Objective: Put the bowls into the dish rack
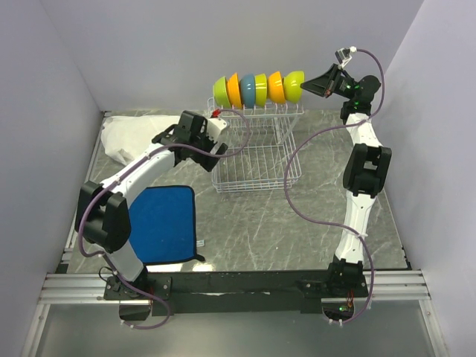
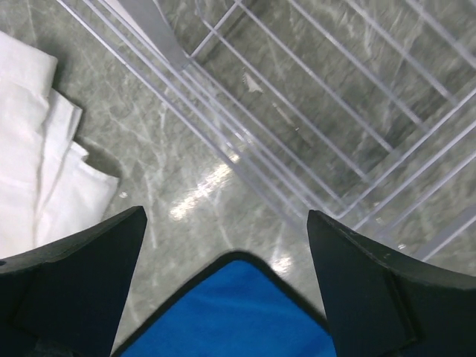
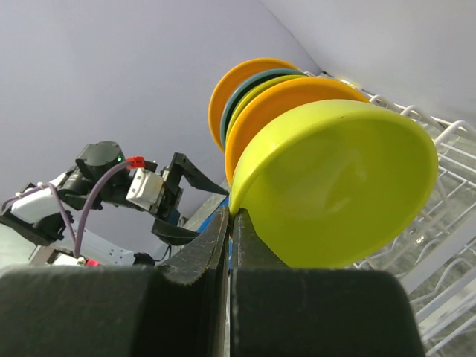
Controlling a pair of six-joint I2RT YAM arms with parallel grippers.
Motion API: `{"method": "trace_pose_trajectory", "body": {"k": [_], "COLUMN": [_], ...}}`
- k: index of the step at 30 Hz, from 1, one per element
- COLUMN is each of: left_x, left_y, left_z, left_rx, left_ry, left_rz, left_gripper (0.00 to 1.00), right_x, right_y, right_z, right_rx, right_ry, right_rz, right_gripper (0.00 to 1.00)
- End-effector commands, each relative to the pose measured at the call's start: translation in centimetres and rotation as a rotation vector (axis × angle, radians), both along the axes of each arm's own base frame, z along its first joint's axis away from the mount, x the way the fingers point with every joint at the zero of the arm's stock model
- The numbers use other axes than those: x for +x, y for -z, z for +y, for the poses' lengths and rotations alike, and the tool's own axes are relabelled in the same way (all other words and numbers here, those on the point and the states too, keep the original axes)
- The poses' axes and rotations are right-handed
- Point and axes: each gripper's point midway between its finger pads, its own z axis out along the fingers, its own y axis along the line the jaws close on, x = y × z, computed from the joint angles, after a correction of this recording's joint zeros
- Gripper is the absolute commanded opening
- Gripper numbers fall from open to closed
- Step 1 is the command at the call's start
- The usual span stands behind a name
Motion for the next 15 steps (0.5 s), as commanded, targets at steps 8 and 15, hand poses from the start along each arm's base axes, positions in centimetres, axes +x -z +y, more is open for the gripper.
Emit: {"method": "trace_pose_trajectory", "body": {"k": [8, 15], "left_x": [1.2, 2.2], "left_y": [-2.4, -1.3], "left_z": [-3.0, -2.6], "left_rx": [-0.157, -0.123], "left_ry": [-0.165, -0.242], "left_rz": [-0.003, -0.012], "left_gripper": [0.61, 0.56], "right_x": [-1.3, -1.2], "right_y": [-3.9, -4.3], "right_z": [-1.5, -1.5], "right_rx": [-0.030, -0.023], "right_ry": [0.050, 0.059], "right_rz": [-0.143, -0.150], "right_gripper": [0.00, 0.00]}}
